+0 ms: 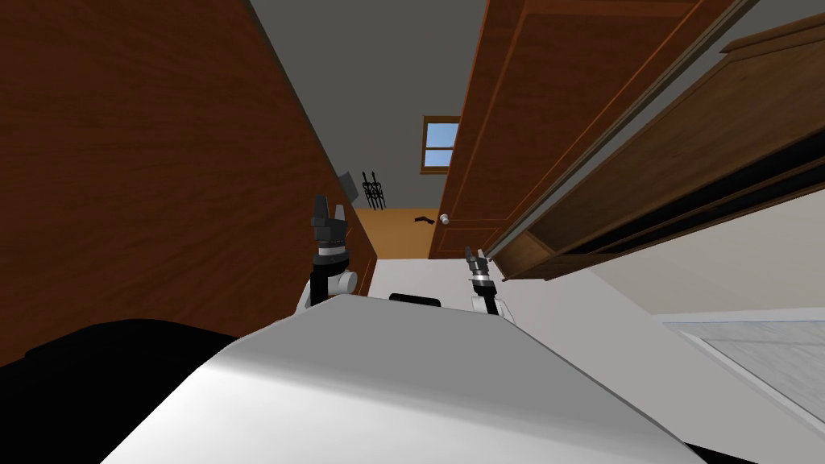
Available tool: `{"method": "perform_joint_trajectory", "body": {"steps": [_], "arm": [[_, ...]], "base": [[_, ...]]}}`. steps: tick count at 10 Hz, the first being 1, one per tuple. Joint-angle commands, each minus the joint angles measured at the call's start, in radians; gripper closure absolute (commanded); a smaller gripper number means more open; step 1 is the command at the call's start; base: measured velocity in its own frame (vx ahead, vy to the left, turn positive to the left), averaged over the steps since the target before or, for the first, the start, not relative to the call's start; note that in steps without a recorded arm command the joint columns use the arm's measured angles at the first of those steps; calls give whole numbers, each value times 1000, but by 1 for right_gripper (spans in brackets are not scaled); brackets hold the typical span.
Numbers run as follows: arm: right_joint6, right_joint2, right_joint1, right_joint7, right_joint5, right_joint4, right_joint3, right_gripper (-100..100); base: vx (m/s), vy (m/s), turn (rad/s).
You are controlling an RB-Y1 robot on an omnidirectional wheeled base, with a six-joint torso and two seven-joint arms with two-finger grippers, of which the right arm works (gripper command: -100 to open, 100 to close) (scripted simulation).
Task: Pull the door open
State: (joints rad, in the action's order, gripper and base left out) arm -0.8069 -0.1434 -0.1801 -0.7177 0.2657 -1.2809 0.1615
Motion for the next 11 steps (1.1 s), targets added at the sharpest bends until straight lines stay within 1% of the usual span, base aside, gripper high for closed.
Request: {"method": "perform_joint_trajectory", "body": {"steps": [1, 6, 11], "arm": [[-6, -2, 10, -29, 15, 34, 2, -100], [-30, -12, 47, -107, 54, 149, 11, -100], [-52, -21, 80, -177, 90, 253, 20, -100]], "base": [[93, 24, -7], [103, 17, -10], [97, 12, -8]]}}
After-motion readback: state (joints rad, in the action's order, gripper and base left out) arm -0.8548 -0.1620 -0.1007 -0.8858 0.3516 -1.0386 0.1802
